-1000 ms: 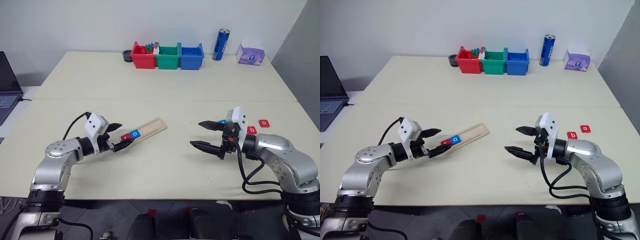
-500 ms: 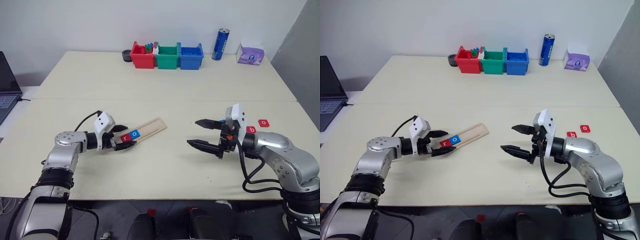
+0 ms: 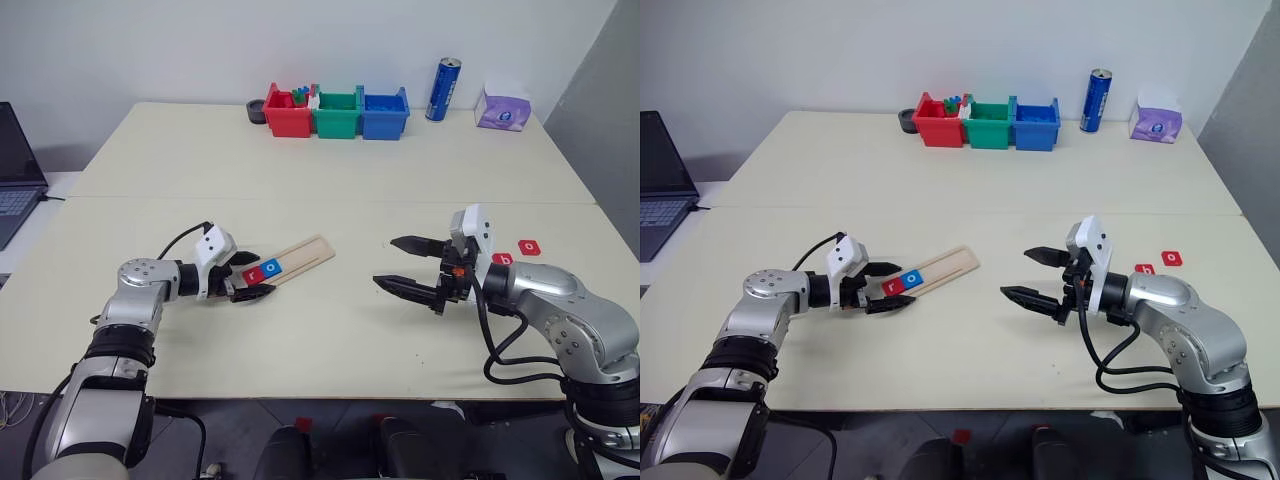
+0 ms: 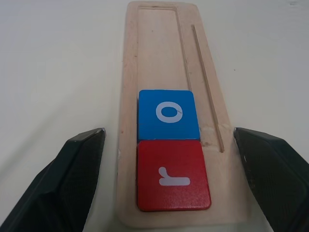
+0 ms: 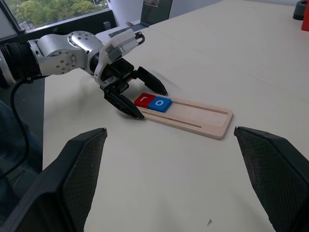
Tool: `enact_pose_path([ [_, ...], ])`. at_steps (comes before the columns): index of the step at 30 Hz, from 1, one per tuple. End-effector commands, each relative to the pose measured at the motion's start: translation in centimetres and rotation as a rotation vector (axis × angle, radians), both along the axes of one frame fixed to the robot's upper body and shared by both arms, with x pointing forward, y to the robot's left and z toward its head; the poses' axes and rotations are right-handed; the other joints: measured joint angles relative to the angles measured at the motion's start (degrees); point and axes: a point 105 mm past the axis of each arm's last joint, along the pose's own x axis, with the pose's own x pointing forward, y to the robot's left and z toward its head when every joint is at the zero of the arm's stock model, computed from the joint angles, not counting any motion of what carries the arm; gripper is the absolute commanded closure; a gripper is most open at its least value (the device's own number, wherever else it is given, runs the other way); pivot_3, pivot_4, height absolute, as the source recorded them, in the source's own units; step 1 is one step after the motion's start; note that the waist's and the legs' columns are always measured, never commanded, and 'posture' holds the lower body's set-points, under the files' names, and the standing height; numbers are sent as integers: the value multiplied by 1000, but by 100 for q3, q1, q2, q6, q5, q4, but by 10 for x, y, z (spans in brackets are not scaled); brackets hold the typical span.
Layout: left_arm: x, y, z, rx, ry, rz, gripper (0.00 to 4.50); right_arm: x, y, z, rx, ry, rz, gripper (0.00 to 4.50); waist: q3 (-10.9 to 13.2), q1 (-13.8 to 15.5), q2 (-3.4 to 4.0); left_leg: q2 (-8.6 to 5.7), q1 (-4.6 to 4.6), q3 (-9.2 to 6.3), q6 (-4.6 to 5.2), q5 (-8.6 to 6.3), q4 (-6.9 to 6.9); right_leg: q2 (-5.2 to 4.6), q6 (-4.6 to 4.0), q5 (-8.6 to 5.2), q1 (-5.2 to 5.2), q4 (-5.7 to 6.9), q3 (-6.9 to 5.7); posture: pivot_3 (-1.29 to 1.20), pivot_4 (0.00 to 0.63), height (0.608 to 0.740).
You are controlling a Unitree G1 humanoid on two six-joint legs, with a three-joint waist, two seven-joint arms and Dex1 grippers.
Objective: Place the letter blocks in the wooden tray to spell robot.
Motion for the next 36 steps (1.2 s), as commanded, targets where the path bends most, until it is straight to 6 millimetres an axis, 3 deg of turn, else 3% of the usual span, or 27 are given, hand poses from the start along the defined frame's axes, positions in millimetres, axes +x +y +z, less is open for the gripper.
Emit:
enact_pose_path([
  [1, -3, 0, -11, 27, 44, -13, 187, -4, 4, 16, 15, -62, 20, 3, 0, 0, 0, 0, 0, 0, 0, 0, 0, 0, 0, 0, 0, 0, 0, 0, 150, 740],
  [5, -2, 0, -10, 17, 46, -18, 1118, -4, 4, 16, 17, -62, 14, 0, 0, -3, 0, 0, 1, 2, 0, 0, 1, 0, 0, 0, 0, 1, 0, 0, 150, 740],
  [15, 0, -2, -7, 35, 11, -39, 1118, -3, 3, 17, 21, -66, 2, 0, 0, 1, 0, 0, 0, 0, 0, 0, 1, 0, 0, 0, 0, 1, -1, 0, 150, 740],
  [21, -14, -30, 10, 14, -91, -207, 1118, -5, -1, 17, 8, -71, 0, 0, 0, 1, 0, 1, -5, 0, 0, 0, 1, -4, 0, 0, 0, -4, 0, 0, 150, 740],
  [27, -45, -59, 13, 36, -117, -426, 1118, -10, -6, 11, -30, -68, 22, 0, 0, -2, 0, 4, -7, -1, 0, 0, 0, -5, 0, 0, -2, -4, 2, 0, 150, 740],
  [36, -48, -63, 6, 83, -99, -500, 1118, -9, -5, 9, -23, -68, 20, 0, 0, -5, 0, 2, -4, -1, 1, 0, 1, 2, 0, 0, -2, -1, 2, 0, 150, 740],
])
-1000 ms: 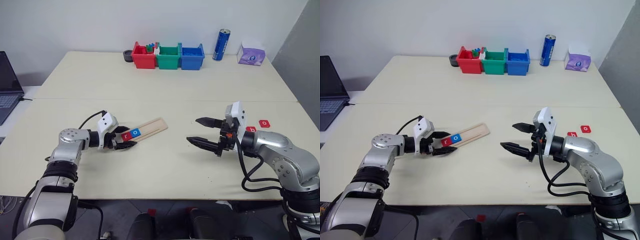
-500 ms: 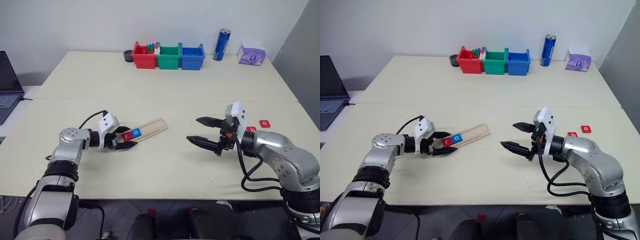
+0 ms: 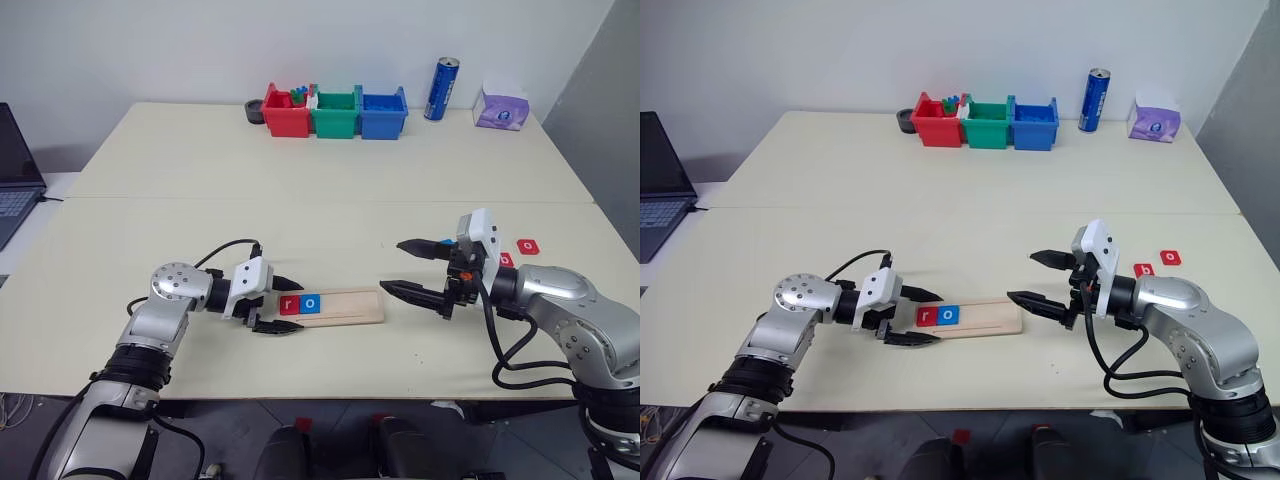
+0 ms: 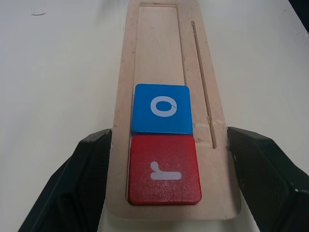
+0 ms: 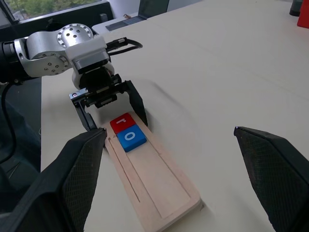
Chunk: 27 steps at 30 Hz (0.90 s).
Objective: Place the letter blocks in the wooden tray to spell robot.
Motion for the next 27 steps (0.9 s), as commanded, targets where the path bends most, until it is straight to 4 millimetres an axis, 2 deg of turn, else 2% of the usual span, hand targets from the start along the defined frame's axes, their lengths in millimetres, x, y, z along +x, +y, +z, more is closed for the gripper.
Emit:
enact_pose_path([
  [1, 4, 2, 6, 15, -32, -25, 1118, -4, 2, 9, 14, -51, 14, 0, 0, 0, 0, 0, 0, 0, 0, 0, 0, 0, 0, 0, 0, 0, 0, 0, 150, 740],
  [9, -2, 8, -5, 44, -4, -64, 1118, -6, 4, 8, 21, -52, 5, 0, 0, 0, 0, 0, -1, 0, 0, 0, 0, 0, 0, 0, 0, -1, -1, 0, 150, 740],
  [27, -3, 4, -9, 40, 10, -56, 1118, -3, 6, 9, 35, -61, -3, 0, 0, -1, 0, 0, 0, 0, 0, 0, 0, 0, 0, 0, 0, 0, 0, 0, 150, 740],
])
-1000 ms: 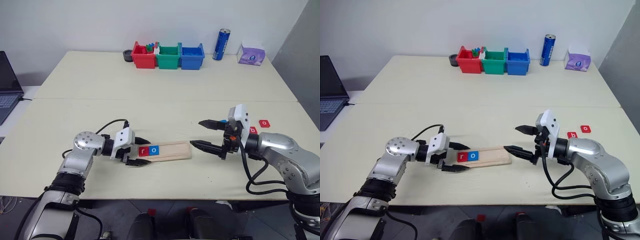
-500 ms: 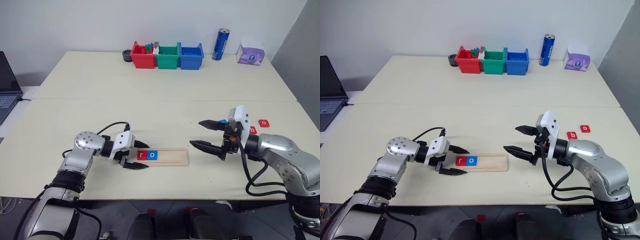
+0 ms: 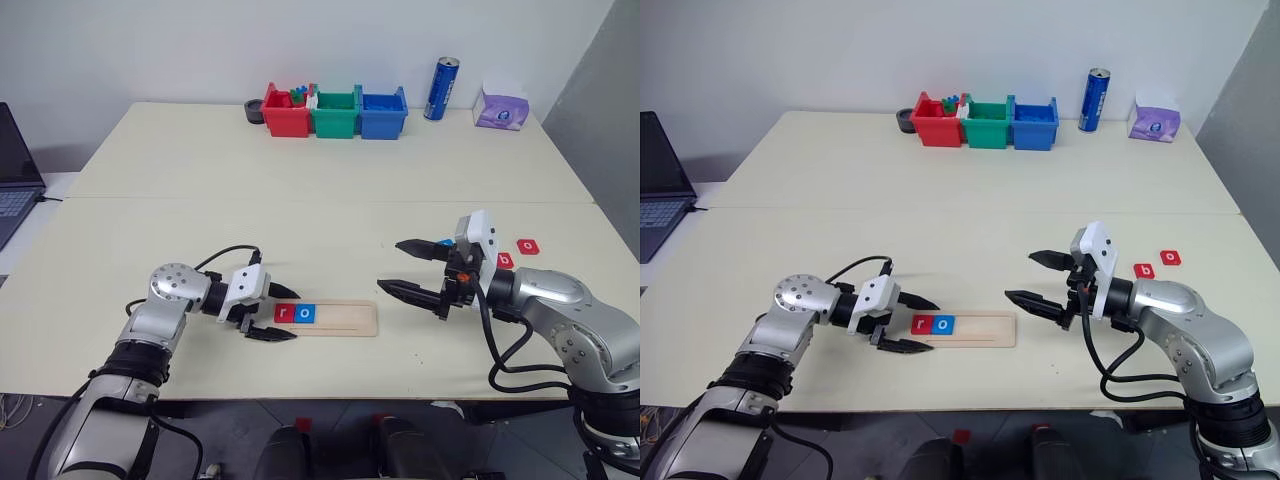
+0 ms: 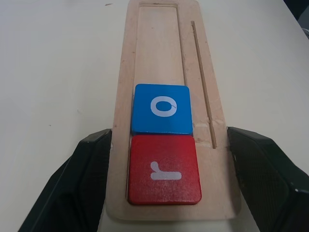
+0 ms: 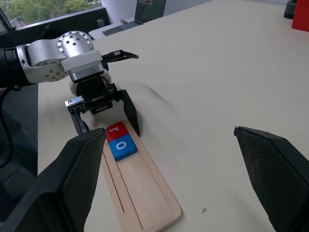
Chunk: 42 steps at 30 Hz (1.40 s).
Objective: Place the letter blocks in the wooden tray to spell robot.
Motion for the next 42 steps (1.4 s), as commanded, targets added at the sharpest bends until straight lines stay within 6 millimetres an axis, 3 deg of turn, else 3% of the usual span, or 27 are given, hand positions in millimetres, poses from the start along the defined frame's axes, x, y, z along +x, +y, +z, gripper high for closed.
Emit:
enact_pose_path([
  [1, 1, -6, 1, -9, -13, -1, 1118, -4, 4, 11, 13, -61, 21, 0, 0, 0, 0, 0, 0, 0, 0, 0, 0, 0, 0, 0, 0, 0, 0, 0, 150, 740],
  [12, -2, -11, -1, -28, -4, 3, 1118, -3, 5, 10, 16, -65, 15, 0, 0, 7, 0, -2, 0, 0, 0, 0, 2, -2, 0, 0, 1, 1, 0, 0, 150, 740],
  [15, 0, -12, 2, -35, -2, 2, 72, -3, 5, 11, 17, -64, 15, 0, 0, 6, 0, -2, 0, 0, 0, 0, 2, -2, 0, 0, 1, 1, 0, 0, 150, 740],
  [25, 1, -12, 13, -48, -13, -11, 13, -3, 3, 11, 18, -62, 2, 0, 0, 1, 0, -1, 0, 0, 0, 0, 2, -1, 0, 0, 1, 1, 0, 0, 150, 740],
  [36, 5, 4, 66, -24, -63, 16, 13, -4, -1, 8, 38, -49, -33, 0, 0, -4, 0, -1, 0, -1, 0, 0, 2, 0, 0, 0, 1, 1, -1, 0, 150, 740],
  [42, 17, -19, 102, -168, -125, 88, 13, 2, -11, 6, 90, -31, -136, 0, 1, 11, -1, -1, -2, -3, 0, 0, 3, -1, 0, 0, 1, 1, -1, 0, 150, 740],
])
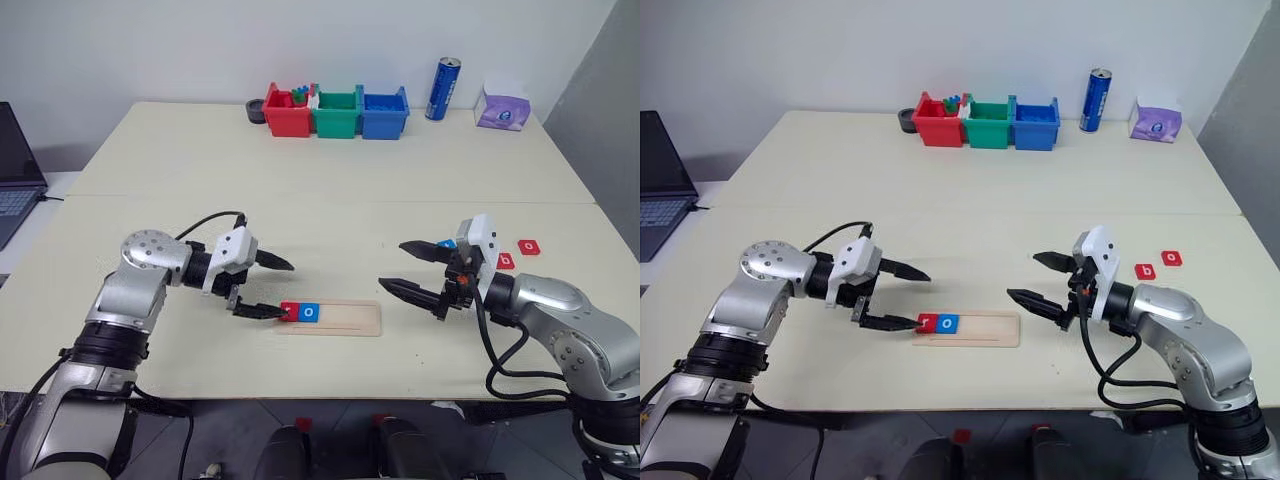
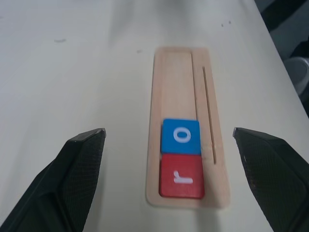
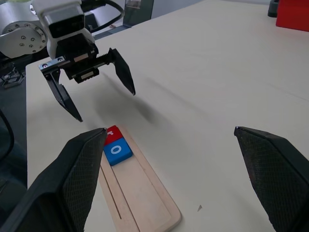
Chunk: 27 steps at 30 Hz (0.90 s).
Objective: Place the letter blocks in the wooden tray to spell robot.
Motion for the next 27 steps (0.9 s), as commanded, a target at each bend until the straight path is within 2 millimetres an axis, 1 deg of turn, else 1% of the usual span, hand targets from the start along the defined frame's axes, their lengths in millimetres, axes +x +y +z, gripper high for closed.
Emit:
enact_pose_path([
  [1, 4, -25, 32, -123, -101, 20, 13, 5, -15, 9, 44, -43, -110, 0, 0, 4, -1, 0, -1, 1, 0, 0, 1, 0, 0, 0, 0, 0, 1, 0, 150, 740],
  [3, 2, -48, 40, -201, -129, 22, 13, 13, -34, 0, 32, -37, -242, 0, 0, 19, -1, -1, -1, 1, 0, 0, 2, -3, 1, 0, 2, -2, 1, 0, 150, 740],
  [5, -3, -64, 40, -231, -133, 17, 13, 19, -54, -10, -23, -38, -372, 0, 0, 27, -3, 0, -7, 0, 0, 0, 4, -8, 3, 1, 2, -4, 2, 0, 150, 740],
  [7, -7, -76, 36, -243, -134, 21, 13, 26, -77, -16, -81, -48, -516, 0, 0, 9, -2, -1, -6, 6, -1, 0, 4, -9, 6, 2, 1, -3, 10, 0, 150, 740],
  [10, -5, -92, 28, -276, -134, 65, 13, 32, -117, -22, -130, -61, -744, 0, -1, -13, 0, -4, 3, 10, -1, 1, 2, -5, 5, 3, 1, 3, 16, 0, 150, 740],
  [12, -4, -100, 23, -280, -129, 75, 13, 33, -134, -25, -157, -68, -837, 0, -1, -14, 1, -4, 7, 10, -2, 1, 1, -3, 5, 3, 1, 9, 16, 0, 150, 740],
  [14, -2, -109, 19, -283, -120, 91, 13, 34, -147, -27, -180, -76, -909, 0, -1, -16, 1, -2, 9, 10, -2, 1, 1, 2, 4, 3, 1, 11, 18, 0, 150, 740],
  [19, -3, -125, 9, -269, -98, 91, 13, 43, -169, -36, -181, -47, -1018, 0, -2, -17, 2, -3, 12, 15, -2, 1, 1, 3, 4, 3, 2, 10, 24, 0, 150, 740],
  [24, -5, -135, 8, -264, -99, 78, 13, 54, -172, -46, -147, -1, -1042, 0, -5, -18, 7, -3, 12, 18, -2, 1, 1, 4, 4, 3, 2, 9, 27, 0, 150, 740],
  [27, -5, -138, 8, -253, -99, 74, 13, 61, -173, -53, -140, 25, -1051, 0, -5, -14, 8, -4, 11, 17, -2, 1, 0, 3, 4, 3, 2, 8, 26, 0, 150, 740],
])
